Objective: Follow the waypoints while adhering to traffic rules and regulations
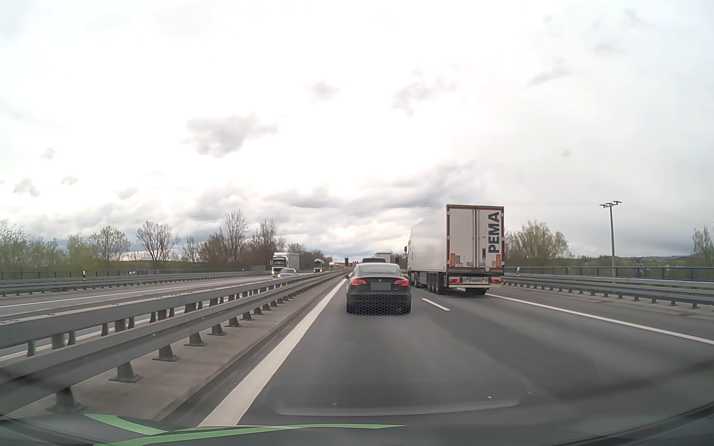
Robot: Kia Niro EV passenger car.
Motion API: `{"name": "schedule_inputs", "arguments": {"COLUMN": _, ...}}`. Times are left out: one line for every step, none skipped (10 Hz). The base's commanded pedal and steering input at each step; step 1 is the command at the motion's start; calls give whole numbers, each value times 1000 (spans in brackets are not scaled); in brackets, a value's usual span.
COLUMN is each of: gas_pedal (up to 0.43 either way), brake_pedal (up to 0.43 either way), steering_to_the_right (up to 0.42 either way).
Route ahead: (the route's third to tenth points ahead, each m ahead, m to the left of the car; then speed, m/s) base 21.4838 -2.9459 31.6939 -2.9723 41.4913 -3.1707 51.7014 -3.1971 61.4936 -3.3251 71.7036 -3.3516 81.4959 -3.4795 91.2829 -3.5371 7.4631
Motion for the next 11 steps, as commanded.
{"name": "schedule_inputs", "arguments": {"gas_pedal": 110, "brake_pedal": 0, "steering_to_the_right": -4}}
{"name": "schedule_inputs", "arguments": {"gas_pedal": 110, "brake_pedal": 0, "steering_to_the_right": -3}}
{"name": "schedule_inputs", "arguments": {"gas_pedal": 110, "brake_pedal": 0, "steering_to_the_right": -3}}
{"name": "schedule_inputs", "arguments": {"gas_pedal": 110, "brake_pedal": 0, "steering_to_the_right": -2}}
{"name": "schedule_inputs", "arguments": {"gas_pedal": 110, "brake_pedal": 0, "steering_to_the_right": -2}}
{"name": "schedule_inputs", "arguments": {"gas_pedal": 110, "brake_pedal": 0, "steering_to_the_right": -1}}
{"name": "schedule_inputs", "arguments": {"gas_pedal": 110, "brake_pedal": 0, "steering_to_the_right": -1}}
{"name": "schedule_inputs", "arguments": {"gas_pedal": 98, "brake_pedal": 0, "steering_to_the_right": -1}}
{"name": "schedule_inputs", "arguments": {"gas_pedal": 98, "brake_pedal": 0, "steering_to_the_right": -1}}
{"name": "schedule_inputs", "arguments": {"gas_pedal": 98, "brake_pedal": 0, "steering_to_the_right": -1}}
{"name": "schedule_inputs", "arguments": {"gas_pedal": 98, "brake_pedal": 0, "steering_to_the_right": -1}}
